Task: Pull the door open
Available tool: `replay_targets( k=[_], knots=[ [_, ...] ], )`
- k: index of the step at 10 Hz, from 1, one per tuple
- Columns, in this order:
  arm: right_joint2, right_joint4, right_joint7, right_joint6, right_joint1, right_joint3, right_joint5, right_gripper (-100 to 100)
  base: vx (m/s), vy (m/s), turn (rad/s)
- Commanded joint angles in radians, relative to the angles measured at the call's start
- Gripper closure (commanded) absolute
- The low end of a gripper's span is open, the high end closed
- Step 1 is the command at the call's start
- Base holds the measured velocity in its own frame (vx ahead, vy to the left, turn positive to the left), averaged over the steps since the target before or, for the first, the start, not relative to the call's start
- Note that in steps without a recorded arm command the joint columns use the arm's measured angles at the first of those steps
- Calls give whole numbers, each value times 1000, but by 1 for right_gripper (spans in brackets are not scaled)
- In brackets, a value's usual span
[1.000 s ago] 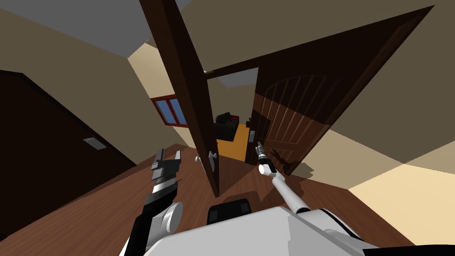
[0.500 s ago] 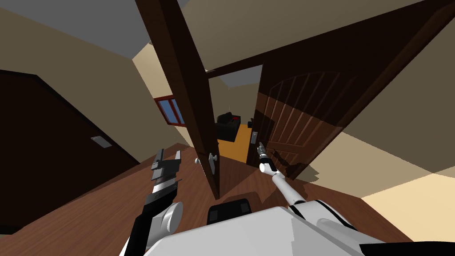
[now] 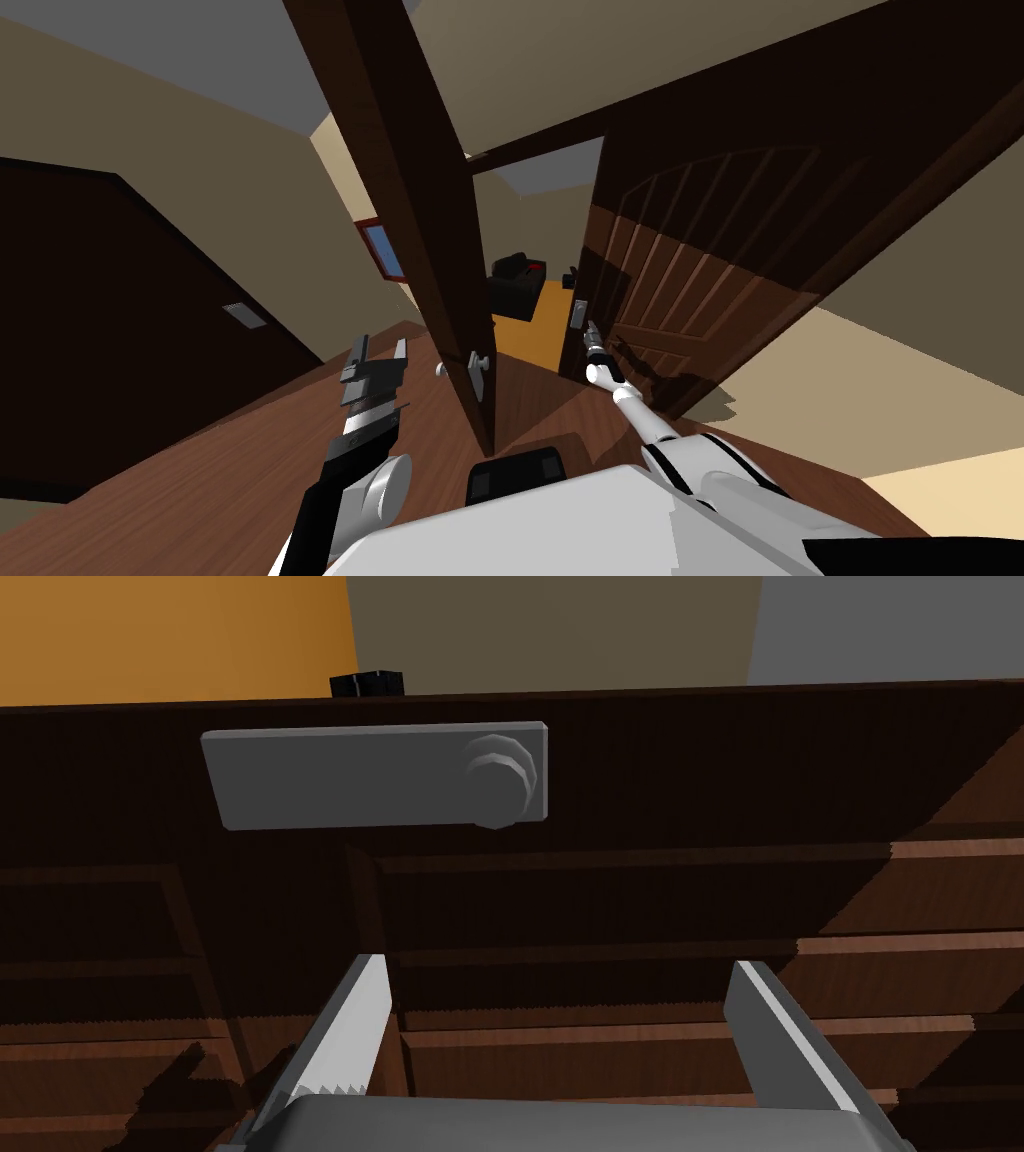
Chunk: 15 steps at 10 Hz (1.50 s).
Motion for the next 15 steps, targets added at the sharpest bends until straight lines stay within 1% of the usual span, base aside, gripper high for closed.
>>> replay_targets(
  k=[1,2,5,6,7,9,10,11,12,13,14,15],
  knots=[
    [-11,45,7,-5,-21,-1,-21,-100,64,-24,68],
    [-11,45,7,-5,-21,-1,-21,-100,39,-17,14],
    [-25,112,22,-11,-54,-5,-57,-100,53,-17,44],
    [-28,127,26,-13,-62,-5,-65,-100,57,-20,55],
    [-28,127,26,-13,-62,-5,-65,-100,36,-15,13],
    [-40,181,38,-18,-88,-8,-94,-100,28,-29,82],
    [-39,179,27,-21,-88,-4,-84,-100,5,-16,30],
    [-45,197,36,-30,-91,-23,-94,-100,20,-71,208],
    [-50,212,45,-37,-92,-42,-103,-100,89,-167,382],
    [-50,212,45,-37,-92,-42,-103,-100,22,-135,184],
    [-57,229,54,-46,-93,-64,-114,-100,21,-133,167],
    [-61,239,60,-51,-93,-77,-120,-100,34,-125,228]
  ],
)
